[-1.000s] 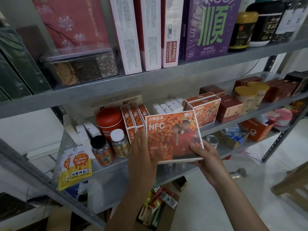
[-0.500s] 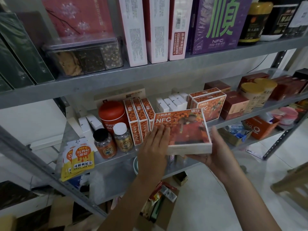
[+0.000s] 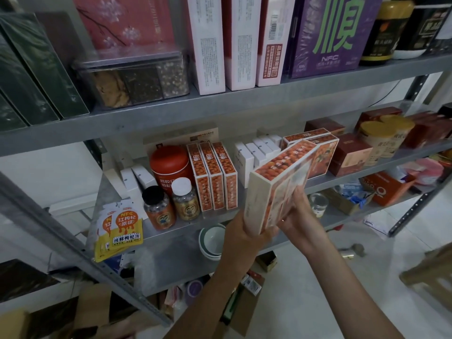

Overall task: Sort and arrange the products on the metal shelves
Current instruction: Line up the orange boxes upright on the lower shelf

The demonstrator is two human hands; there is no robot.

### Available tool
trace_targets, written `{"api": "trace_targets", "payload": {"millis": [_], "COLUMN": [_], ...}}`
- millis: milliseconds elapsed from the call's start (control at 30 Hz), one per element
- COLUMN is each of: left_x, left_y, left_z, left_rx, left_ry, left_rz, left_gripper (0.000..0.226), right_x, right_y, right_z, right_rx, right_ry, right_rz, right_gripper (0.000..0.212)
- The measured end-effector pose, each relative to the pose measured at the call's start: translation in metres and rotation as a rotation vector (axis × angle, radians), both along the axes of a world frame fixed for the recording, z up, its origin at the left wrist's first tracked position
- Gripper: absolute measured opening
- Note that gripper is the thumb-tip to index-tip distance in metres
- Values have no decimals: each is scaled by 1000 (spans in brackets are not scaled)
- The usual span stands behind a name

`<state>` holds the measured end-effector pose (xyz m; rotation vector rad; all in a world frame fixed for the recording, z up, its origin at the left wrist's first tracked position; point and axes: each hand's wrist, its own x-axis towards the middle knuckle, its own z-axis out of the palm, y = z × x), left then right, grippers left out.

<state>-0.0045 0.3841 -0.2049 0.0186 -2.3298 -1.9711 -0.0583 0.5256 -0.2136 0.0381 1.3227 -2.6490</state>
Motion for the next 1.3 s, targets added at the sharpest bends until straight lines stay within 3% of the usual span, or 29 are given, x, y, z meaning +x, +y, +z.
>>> {"api": "trace_targets", "payload": {"millis": [67, 200, 400, 567, 633, 733, 833, 933, 1067, 1133, 1300], "left_x": [-1, -5, -12, -15, -16, -18, -19, -19, -19, -18, -11], "left_y": [-6, -29, -49, -48, -49, -54, -59, -59, -61, -61, -50], "left_z": [7, 28, 47, 36, 33, 27, 21, 17, 15, 18, 23], "left_rx": [70, 382, 145, 4, 50, 181, 345, 431, 459, 364, -311], "left_ry": [48, 187, 97, -10, -23, -65, -122, -178, -215, -196, 137], "left_rz": [-102, -91, -256, -171, -133, -61, -10, 7, 20, 16, 203], "left_gripper": [51, 87, 71, 34, 37, 44, 52, 58, 56, 54, 38], "right_x": [-1, -2, -3, 0, 2, 3, 8, 16, 21, 23, 32], "right_y": [1, 13, 24, 22, 23, 29, 32, 25, 13, 10, 0], "right_z": [-3, -7, 2, 14, 15, 9, 2, 0, 1, 4, 14], "right_rx": [18, 172, 430, 582, 547, 320, 99, 62, 63, 85, 342], "right_ry": [-1, -4, 42, 81, 58, -16, -67, -72, -74, -63, 65], "right_rz": [-58, -127, -175, -155, -150, -148, 12, 215, 188, 136, -31], "right_gripper": [69, 53, 48, 49, 61, 74, 64, 58, 46, 43, 49]}}
